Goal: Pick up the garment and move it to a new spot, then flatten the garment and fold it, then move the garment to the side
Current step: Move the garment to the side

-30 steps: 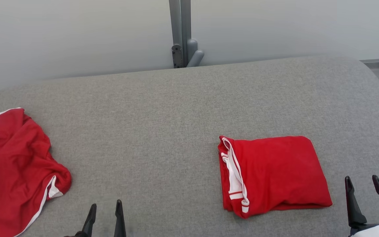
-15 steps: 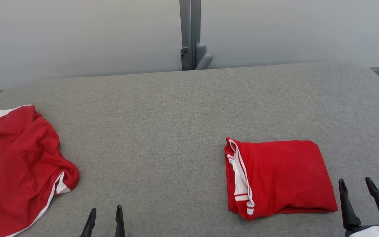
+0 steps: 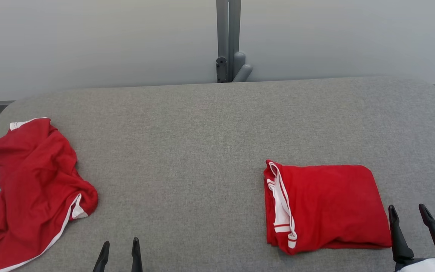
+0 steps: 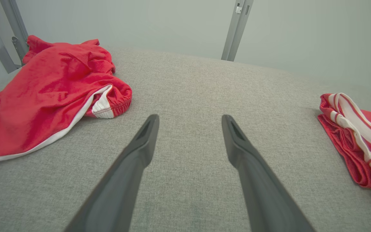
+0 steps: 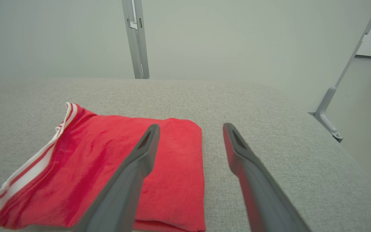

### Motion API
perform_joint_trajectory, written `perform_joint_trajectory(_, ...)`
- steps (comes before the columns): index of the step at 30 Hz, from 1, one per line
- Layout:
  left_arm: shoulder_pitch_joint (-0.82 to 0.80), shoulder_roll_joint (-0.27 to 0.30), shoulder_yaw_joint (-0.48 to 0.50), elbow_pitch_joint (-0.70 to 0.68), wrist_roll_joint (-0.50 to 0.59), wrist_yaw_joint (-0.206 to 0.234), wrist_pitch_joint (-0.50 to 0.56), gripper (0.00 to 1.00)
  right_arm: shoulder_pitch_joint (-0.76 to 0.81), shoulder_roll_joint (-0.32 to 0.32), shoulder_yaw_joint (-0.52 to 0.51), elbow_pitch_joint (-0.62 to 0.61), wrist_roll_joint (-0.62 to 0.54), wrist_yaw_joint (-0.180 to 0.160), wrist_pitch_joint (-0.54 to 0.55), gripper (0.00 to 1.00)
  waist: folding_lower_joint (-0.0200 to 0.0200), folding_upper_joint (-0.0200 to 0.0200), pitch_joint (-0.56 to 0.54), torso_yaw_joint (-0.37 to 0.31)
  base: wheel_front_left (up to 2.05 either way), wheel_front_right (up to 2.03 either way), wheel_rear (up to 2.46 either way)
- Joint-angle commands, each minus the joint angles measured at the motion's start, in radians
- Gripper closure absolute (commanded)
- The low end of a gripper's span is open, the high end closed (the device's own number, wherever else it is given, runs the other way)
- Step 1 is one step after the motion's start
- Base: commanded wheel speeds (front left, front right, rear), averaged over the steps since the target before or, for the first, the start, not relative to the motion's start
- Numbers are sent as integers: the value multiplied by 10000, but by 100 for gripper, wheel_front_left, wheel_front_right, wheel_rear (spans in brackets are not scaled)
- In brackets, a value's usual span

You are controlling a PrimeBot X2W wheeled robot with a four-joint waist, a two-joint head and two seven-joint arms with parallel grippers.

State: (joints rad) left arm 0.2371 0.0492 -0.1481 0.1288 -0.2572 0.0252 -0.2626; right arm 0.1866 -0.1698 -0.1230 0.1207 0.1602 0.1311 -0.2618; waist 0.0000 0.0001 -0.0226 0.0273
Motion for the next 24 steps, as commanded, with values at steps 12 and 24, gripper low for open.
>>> perform_joint_trajectory(12,118,26,51,-104,14,-35,-28,0,-1424,-1167,946,1325,2101,-10,788,0,0,-1,405,-21,0,0,0)
perform_joint_trajectory(24,-576,26,3,-75,85,-57,-28,0,-3357,-1906,1599,3269,3523,-9,3547,0,0,-1,1652,442,0,0,0)
